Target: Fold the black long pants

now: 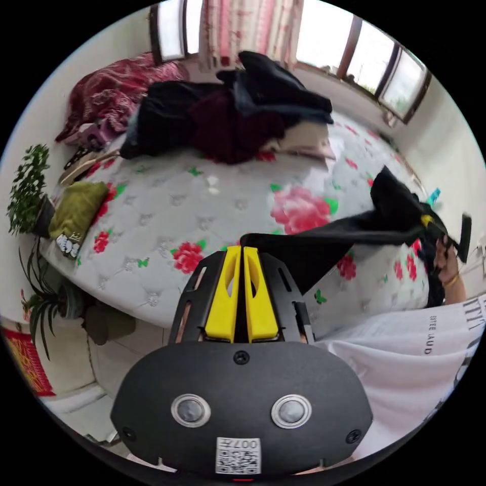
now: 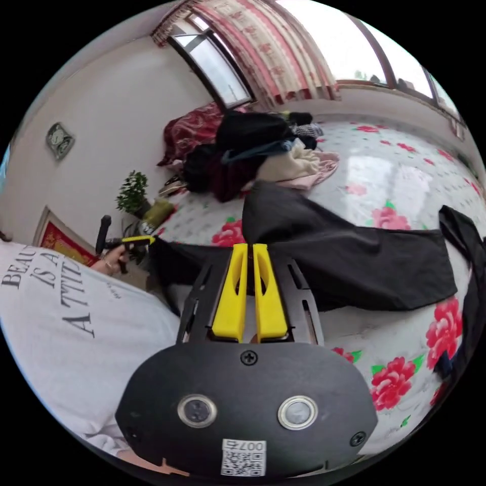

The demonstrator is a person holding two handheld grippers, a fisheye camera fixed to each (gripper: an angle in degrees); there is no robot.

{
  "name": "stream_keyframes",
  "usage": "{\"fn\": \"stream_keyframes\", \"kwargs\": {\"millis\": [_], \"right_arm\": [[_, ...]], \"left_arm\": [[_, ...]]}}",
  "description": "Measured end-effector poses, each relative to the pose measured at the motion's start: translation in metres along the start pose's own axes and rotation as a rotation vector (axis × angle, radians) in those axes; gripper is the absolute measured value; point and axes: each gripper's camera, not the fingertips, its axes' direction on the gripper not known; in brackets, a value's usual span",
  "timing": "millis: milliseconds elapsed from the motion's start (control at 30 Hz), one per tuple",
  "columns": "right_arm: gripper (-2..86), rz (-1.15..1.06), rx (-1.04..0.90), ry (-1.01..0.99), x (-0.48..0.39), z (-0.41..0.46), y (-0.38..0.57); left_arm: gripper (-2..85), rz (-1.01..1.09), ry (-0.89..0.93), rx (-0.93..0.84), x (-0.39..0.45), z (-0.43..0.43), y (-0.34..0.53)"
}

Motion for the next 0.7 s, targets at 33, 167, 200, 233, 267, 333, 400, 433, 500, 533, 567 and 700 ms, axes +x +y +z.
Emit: {"fn": "stream_keyframes", "kwargs": {"millis": [33,167,200,233,267,333,400,433,500,533,567,700], "right_arm": [[3.7,0.004,-0.021,0.008,0.002,0.002,0.004],[6.6,0.164,-0.015,0.224,0.044,-0.005,0.030],[7.4,0.238,0.006,0.287,0.066,-0.012,0.034],[7.7,0.276,0.004,0.318,0.077,-0.015,0.036],[8.4,0.340,-0.008,0.375,0.102,-0.018,0.038],[9.3,0.422,-0.033,0.465,0.140,-0.023,0.039],[10.2,0.508,-0.090,0.556,0.187,-0.025,0.038],[10.4,0.527,-0.108,0.573,0.198,-0.024,0.038],[10.6,0.601,-0.187,0.608,0.237,-0.019,0.037],[10.6,0.614,-0.204,0.603,0.244,-0.017,0.037],[10.3,0.643,-0.249,0.599,0.256,-0.012,0.037],[5.7,0.533,-0.221,0.622,0.250,-0.015,0.019]], "left_arm": [[-0.9,-0.021,-0.002,0.036,-0.008,-0.017,0.002],[-0.9,-0.094,-0.022,0.084,-0.019,-0.044,0.017],[-0.9,-0.098,-0.030,0.083,-0.019,-0.045,0.018],[-0.9,-0.110,-0.037,0.081,-0.018,-0.048,0.022],[-0.9,-0.123,-0.042,0.084,-0.017,-0.051,0.025],[-0.9,-0.131,-0.041,0.085,-0.013,-0.056,0.029],[-0.9,-0.139,-0.051,0.078,-0.007,-0.061,0.031],[-1.0,-0.141,-0.054,0.074,-0.002,-0.064,0.032],[-1.0,-0.141,-0.059,0.065,0.007,-0.068,0.033],[-1.0,-0.140,-0.067,0.058,0.014,-0.070,0.032],[-1.0,-0.137,-0.071,0.053,0.017,-0.070,0.031],[-0.9,-0.098,-0.078,0.054,0.043,-0.076,0.008]]}}
